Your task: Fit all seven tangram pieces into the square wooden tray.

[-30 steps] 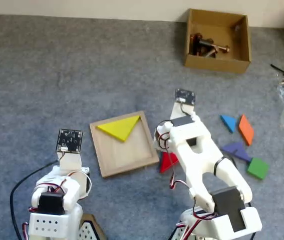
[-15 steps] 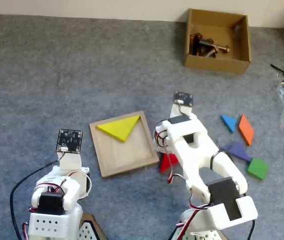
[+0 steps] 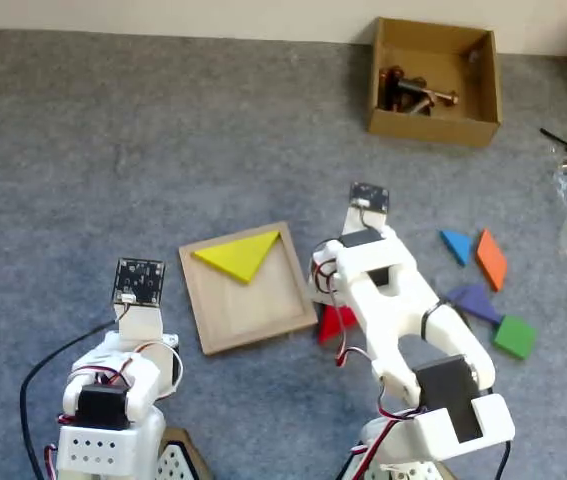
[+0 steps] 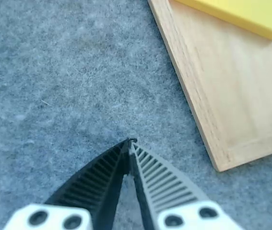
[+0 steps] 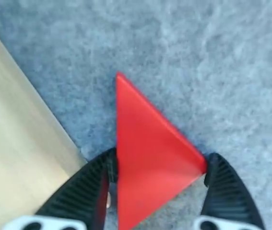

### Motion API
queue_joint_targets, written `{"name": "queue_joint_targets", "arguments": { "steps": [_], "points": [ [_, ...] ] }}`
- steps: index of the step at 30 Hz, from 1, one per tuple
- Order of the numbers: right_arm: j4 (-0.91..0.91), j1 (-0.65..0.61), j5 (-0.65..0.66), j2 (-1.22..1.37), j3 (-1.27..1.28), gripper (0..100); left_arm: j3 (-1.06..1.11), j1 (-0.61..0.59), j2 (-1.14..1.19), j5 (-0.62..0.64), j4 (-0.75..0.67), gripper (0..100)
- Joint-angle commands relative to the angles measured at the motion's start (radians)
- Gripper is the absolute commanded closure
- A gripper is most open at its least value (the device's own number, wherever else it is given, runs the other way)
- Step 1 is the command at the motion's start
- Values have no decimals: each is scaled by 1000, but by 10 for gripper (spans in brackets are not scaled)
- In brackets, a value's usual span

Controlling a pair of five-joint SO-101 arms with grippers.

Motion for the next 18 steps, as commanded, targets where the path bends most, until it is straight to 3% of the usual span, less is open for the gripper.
{"name": "queue_joint_targets", "arguments": {
  "steps": [1,8,14,18],
  "points": [
    [5,39,12,-1,-50,810,19,15,-7,8,-2,995],
    [7,85,23,2,-45,810,19,15,-7,8,-2,995],
    [7,82,347,4,-50,810,19,15,-7,8,-2,995],
    [7,81,431,4,-53,810,19,15,-7,8,-2,995]
  ]
}}
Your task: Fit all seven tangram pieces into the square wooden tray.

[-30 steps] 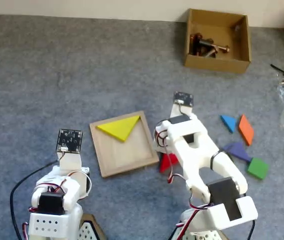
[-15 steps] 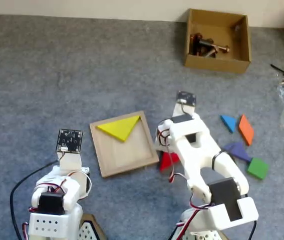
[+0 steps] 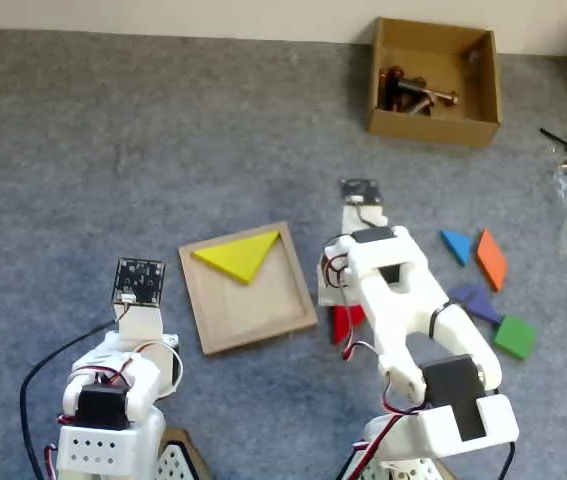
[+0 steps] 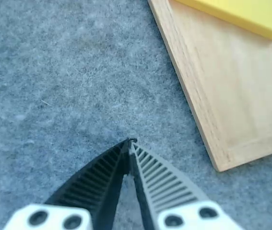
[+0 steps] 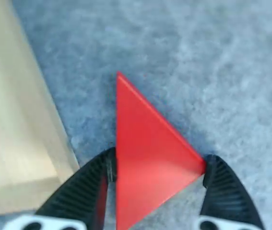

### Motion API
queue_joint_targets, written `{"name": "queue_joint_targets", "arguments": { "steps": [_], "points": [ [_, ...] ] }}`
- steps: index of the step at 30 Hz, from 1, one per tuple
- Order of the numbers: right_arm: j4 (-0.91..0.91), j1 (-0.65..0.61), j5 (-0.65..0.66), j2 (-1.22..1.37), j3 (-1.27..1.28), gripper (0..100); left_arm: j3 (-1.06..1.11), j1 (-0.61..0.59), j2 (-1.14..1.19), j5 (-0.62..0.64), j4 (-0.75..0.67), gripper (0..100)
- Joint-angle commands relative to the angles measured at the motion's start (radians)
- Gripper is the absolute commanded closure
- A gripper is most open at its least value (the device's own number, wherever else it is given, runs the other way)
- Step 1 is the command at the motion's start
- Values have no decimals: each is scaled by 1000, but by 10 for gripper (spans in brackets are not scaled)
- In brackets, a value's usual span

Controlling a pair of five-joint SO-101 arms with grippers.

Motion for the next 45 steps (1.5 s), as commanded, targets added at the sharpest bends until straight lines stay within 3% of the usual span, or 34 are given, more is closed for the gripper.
{"name": "queue_joint_targets", "arguments": {
  "steps": [1,10,21,45],
  "points": [
    [7,19,69,4,-50,810,19,15,-7,8,-2,995],
    [13,19,95,-2,-50,810,19,15,-7,8,-2,995],
    [216,-12,95,2,-228,810,19,15,-7,8,-2,995],
    [213,-326,95,2,-254,810,19,15,-7,8,-2,995]
  ]
}}
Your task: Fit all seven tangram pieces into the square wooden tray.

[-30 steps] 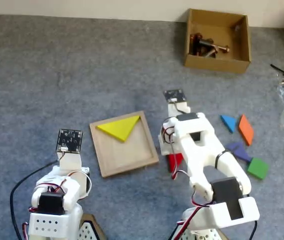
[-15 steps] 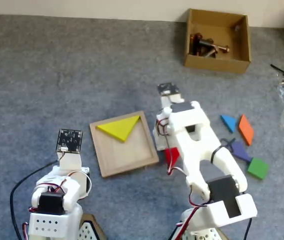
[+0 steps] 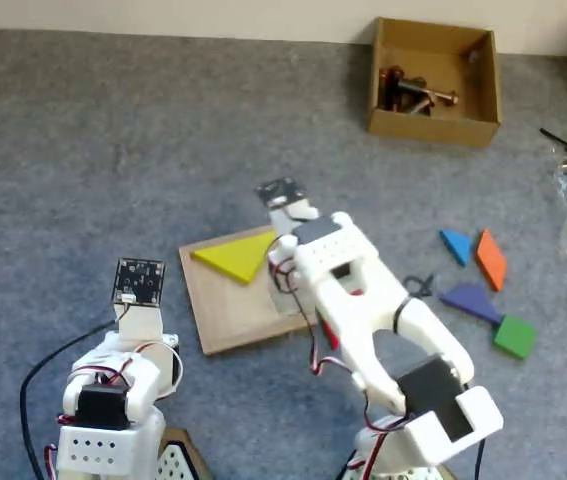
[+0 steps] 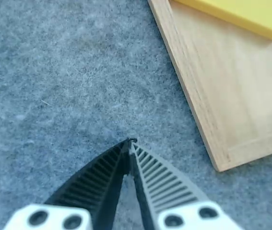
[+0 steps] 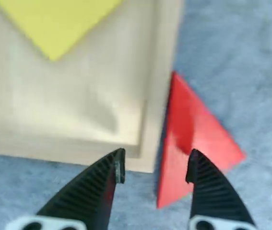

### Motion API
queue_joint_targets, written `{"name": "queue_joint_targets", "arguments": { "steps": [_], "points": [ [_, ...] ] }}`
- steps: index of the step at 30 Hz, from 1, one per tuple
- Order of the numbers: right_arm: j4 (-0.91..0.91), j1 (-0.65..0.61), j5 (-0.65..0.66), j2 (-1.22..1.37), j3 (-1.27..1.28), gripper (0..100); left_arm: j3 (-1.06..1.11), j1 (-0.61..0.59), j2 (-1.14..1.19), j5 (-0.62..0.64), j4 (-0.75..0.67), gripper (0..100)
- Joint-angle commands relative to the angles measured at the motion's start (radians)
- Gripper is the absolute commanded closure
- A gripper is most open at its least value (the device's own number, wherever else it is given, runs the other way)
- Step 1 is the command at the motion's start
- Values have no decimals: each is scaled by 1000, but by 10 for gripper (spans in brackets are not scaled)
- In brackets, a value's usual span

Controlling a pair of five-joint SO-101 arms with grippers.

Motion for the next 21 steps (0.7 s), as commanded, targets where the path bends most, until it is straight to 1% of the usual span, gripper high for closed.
{"name": "queue_joint_targets", "arguments": {
  "steps": [1,10,14,18,21],
  "points": [
    [-21,-62,8,-15,-68,810,19,15,-7,8,-2,995],
    [-25,-64,8,-21,-67,810,19,15,-7,8,-2,995],
    [-25,-54,9,-81,-67,810,19,15,-7,8,-2,995],
    [-25,44,110,-196,-61,810,19,15,-7,8,-2,995],
    [-25,128,135,-237,-36,807,19,15,-7,8,-2,995]
  ]
}}
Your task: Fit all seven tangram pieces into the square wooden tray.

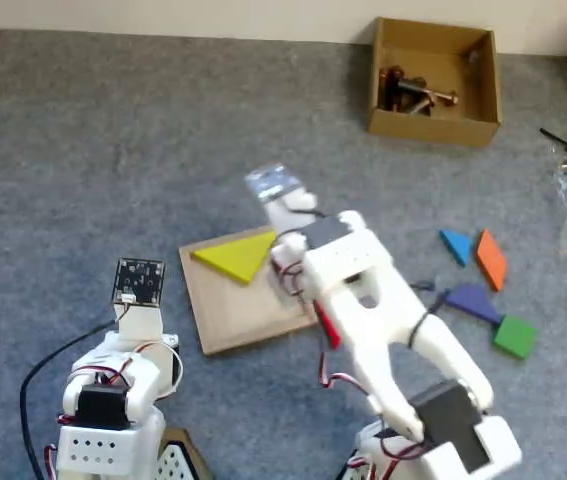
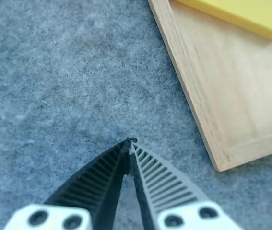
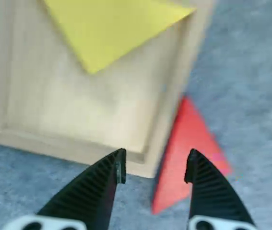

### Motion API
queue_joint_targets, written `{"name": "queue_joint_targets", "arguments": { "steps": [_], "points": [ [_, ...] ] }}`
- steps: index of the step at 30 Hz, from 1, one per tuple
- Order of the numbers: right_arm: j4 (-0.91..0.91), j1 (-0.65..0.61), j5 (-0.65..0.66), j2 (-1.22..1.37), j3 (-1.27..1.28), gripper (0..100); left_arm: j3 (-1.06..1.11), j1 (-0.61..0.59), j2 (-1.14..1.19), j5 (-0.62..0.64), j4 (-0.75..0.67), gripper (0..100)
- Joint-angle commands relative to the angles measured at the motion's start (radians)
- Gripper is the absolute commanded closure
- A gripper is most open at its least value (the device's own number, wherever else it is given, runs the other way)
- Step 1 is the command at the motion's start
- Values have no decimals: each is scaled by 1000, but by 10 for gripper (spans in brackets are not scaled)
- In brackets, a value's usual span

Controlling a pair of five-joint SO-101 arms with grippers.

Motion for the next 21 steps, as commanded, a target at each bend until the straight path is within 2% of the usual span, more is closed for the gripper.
{"name": "queue_joint_targets", "arguments": {
  "steps": [1,5,9,15,21],
  "points": [
    [-13,97,43,-81,-22,807,19,15,-7,8,-2,995],
    [-24,143,124,-79,22,807,19,15,-7,8,-2,995],
    [-24,151,130,-79,58,807,19,15,-7,8,-2,995],
    [-136,162,132,-79,176,803,19,15,-7,8,-2,995],
    [-170,165,132,-79,240,745,19,15,-7,8,-2,995]
  ]
}}
